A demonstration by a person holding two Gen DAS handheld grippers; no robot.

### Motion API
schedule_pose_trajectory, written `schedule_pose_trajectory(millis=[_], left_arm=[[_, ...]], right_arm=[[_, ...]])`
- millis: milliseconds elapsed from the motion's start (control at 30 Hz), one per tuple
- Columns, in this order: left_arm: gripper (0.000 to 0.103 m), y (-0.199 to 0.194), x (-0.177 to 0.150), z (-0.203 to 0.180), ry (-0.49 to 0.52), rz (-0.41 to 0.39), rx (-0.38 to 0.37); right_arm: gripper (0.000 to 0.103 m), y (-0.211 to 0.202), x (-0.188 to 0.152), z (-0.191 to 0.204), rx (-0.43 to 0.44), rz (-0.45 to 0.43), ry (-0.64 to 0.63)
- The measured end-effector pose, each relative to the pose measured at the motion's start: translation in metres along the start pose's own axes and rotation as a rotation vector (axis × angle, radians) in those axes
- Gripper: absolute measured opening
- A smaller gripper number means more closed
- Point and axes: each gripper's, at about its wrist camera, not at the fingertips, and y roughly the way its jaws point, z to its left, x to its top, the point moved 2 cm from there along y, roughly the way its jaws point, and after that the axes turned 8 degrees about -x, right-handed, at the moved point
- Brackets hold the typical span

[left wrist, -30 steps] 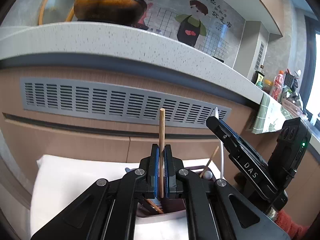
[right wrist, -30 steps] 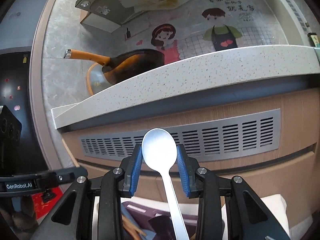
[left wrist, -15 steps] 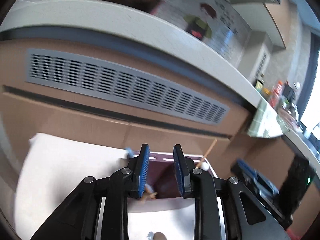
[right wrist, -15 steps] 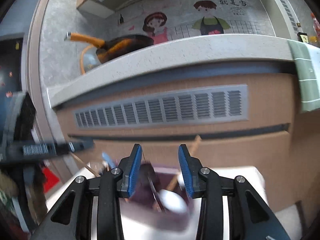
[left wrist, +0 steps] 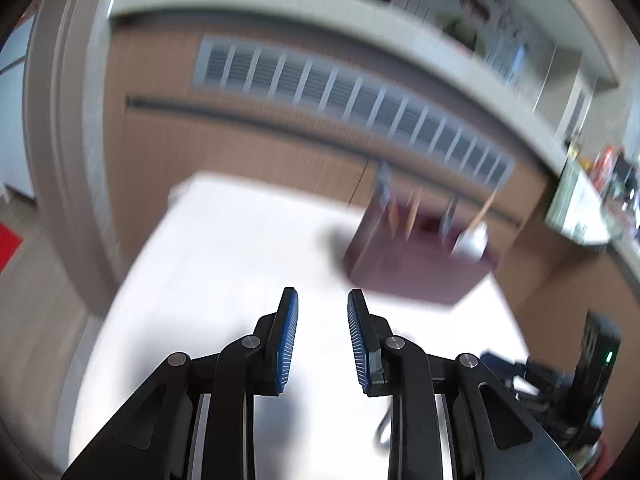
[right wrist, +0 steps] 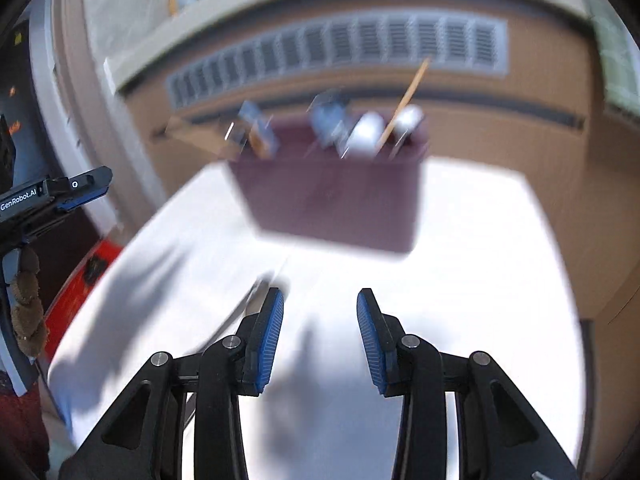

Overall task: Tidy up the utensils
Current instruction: 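Grasp the smoky dark spoon with the right tool while the left tool grasps the smiley-handled spoon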

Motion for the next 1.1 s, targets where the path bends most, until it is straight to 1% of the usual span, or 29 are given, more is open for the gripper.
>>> schedule_pose_trajectory(millis=[33, 100, 200, 300, 400, 500, 600, 700, 733, 833, 967, 1100], left_arm=[[0.027, 0.002, -0.011, 0.004, 0.007, 0.035, 0.026], [0.027, 0.005, -0.028, 0.009, 0.032, 0.076, 0.072], [0.027, 0.007, -0.045, 0.01, 0.066, 0.109, 0.105], [0.027, 0.009, -0.05, 0.006, 0.08, 0.119, 0.098], [0.027, 0.008, -0.049, 0.005, 0.08, 0.119, 0.085], [0.027, 0.007, -0.049, 0.004, 0.085, 0.118, 0.075], [0.027, 0.008, -0.05, 0.004, 0.082, 0.125, 0.066], [0.027, 0.01, -0.052, 0.004, 0.078, 0.133, 0.055], [0.027, 0.011, -0.052, 0.004, 0.08, 0.135, 0.054], [0.027, 0.013, -0.053, 0.001, 0.083, 0.14, 0.048], [0.027, 0.016, -0.055, -0.002, 0.085, 0.152, 0.043], [0.027, 0.018, -0.057, -0.01, 0.101, 0.167, 0.031]], right_arm=[[0.036, 0.005, -0.007, 0.008, 0.012, 0.027, -0.012], [0.036, 0.017, -0.016, 0.023, 0.019, 0.071, -0.024], [0.036, 0.033, -0.02, 0.038, 0.009, 0.122, -0.042], [0.036, 0.045, -0.021, 0.049, 0.0, 0.164, -0.059], [0.036, 0.049, -0.019, 0.061, -0.026, 0.157, -0.101], [0.035, 0.057, -0.015, 0.067, -0.076, 0.162, -0.145], [0.035, 0.067, -0.004, 0.069, -0.111, 0.159, -0.179], [0.033, 0.072, 0.001, 0.067, -0.118, 0.16, -0.192], [0.03, 0.072, 0.001, 0.065, -0.11, 0.162, -0.192], [0.03, 0.063, -0.005, 0.055, -0.112, 0.158, -0.209], [0.03, 0.046, -0.017, 0.034, -0.116, 0.159, -0.225], [0.031, 0.025, -0.032, 0.002, -0.14, 0.165, -0.198]])
